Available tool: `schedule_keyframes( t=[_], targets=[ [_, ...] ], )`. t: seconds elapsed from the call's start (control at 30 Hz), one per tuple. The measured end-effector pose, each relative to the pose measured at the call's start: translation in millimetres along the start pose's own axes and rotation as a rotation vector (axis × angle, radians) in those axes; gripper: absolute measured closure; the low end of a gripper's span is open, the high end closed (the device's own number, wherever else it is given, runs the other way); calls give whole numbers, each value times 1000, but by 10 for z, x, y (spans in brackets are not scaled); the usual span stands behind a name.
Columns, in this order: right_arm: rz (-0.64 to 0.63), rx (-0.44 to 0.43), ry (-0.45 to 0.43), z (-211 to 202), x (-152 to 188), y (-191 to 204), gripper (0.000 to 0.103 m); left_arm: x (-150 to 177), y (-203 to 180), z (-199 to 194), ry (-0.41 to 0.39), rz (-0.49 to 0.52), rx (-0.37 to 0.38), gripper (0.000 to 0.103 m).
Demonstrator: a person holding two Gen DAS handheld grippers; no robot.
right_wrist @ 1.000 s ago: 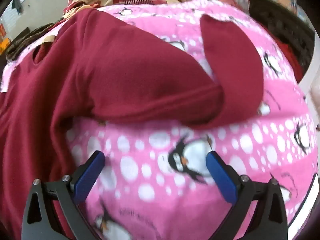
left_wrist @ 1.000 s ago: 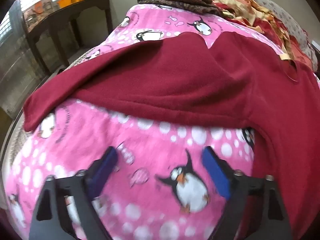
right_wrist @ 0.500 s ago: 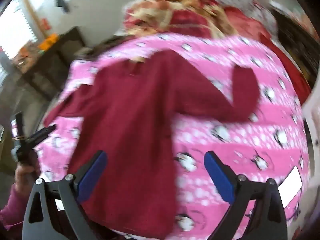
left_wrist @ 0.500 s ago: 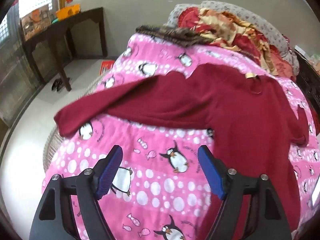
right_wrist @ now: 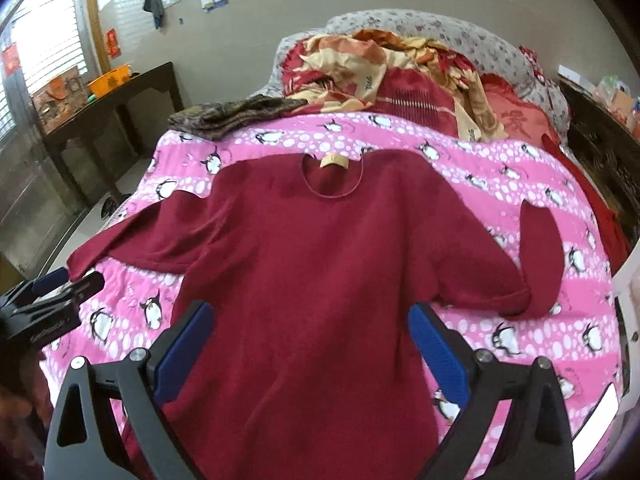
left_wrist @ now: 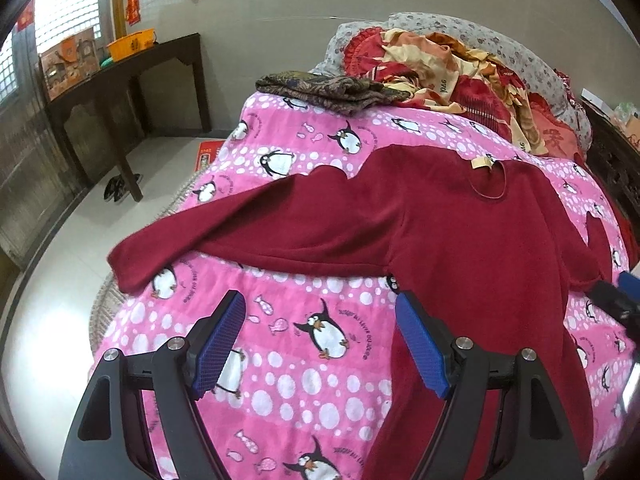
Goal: Fold small clothes
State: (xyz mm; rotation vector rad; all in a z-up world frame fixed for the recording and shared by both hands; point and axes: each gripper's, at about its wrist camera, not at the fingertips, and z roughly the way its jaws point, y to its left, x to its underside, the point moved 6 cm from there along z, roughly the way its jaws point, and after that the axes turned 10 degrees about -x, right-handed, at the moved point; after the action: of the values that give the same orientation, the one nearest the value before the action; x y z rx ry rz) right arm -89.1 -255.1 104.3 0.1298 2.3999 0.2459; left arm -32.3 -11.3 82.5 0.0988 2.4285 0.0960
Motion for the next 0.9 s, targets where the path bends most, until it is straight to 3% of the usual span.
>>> schedule_keyframes(
  t=[0.2,0.37,0.9],
  targets=[
    [8,34,2,228,23,-32,3,25,-61,136,22,-1,-17,43],
    [19,42,20,359,74,-76,3,42,-123,222,35,-21,25,43],
    [50,89,61,633,143,-198,3,140,-165,377,79,-50,57,43]
  ],
)
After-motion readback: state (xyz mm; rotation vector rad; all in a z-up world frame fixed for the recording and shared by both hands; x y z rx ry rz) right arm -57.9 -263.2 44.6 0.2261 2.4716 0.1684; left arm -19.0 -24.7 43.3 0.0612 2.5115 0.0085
